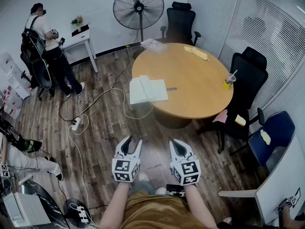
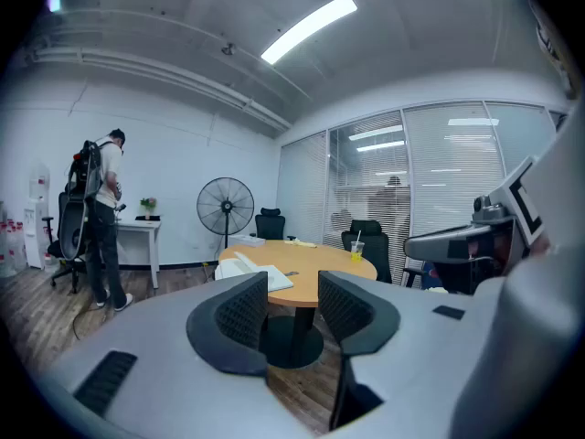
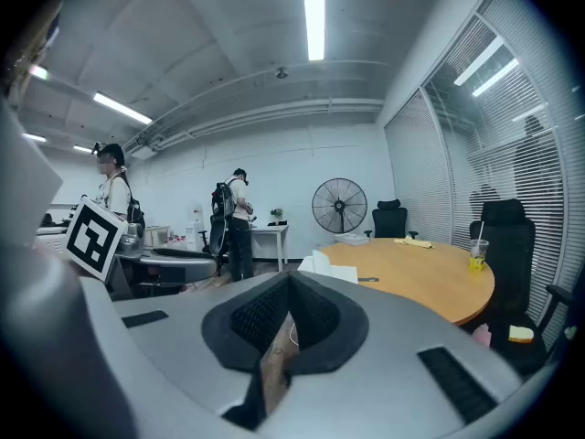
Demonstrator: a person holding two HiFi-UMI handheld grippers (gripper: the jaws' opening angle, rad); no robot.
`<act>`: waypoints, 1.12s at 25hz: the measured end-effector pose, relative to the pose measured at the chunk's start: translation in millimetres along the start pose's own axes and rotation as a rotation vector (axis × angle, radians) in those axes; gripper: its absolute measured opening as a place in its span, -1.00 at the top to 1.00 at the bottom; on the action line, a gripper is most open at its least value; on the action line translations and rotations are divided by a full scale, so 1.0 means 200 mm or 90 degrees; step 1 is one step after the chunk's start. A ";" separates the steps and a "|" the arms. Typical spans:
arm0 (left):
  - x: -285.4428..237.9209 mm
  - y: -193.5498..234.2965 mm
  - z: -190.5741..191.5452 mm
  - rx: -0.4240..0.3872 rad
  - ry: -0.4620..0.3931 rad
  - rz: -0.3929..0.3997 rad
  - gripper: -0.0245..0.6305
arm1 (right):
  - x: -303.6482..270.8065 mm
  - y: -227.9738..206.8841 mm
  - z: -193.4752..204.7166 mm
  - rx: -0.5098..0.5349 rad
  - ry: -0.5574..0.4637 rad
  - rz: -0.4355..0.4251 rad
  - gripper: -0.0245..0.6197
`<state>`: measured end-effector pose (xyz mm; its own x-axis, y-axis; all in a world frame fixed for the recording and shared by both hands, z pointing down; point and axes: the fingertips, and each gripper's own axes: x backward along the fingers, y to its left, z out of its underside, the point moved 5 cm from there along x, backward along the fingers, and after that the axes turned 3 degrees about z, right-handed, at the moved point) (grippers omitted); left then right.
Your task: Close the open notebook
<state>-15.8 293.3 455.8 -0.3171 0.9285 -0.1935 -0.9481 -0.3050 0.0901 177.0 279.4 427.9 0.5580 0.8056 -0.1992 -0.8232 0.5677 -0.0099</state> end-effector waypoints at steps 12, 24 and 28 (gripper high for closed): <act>0.07 0.03 0.00 0.001 -0.002 -0.003 0.38 | 0.02 0.07 -0.01 0.003 -0.006 0.000 0.89; 0.03 0.09 0.02 0.003 0.003 -0.016 0.38 | -0.06 0.03 0.02 -0.009 0.003 0.001 0.89; -0.09 0.15 0.03 0.007 0.011 -0.021 0.38 | -0.17 -0.04 0.04 -0.012 0.015 0.003 0.89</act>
<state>-38.5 269.1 468.7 -0.2866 0.9341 -0.2127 -0.9576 -0.2725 0.0936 164.7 248.8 443.5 0.5514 0.8042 -0.2220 -0.8279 0.5603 -0.0266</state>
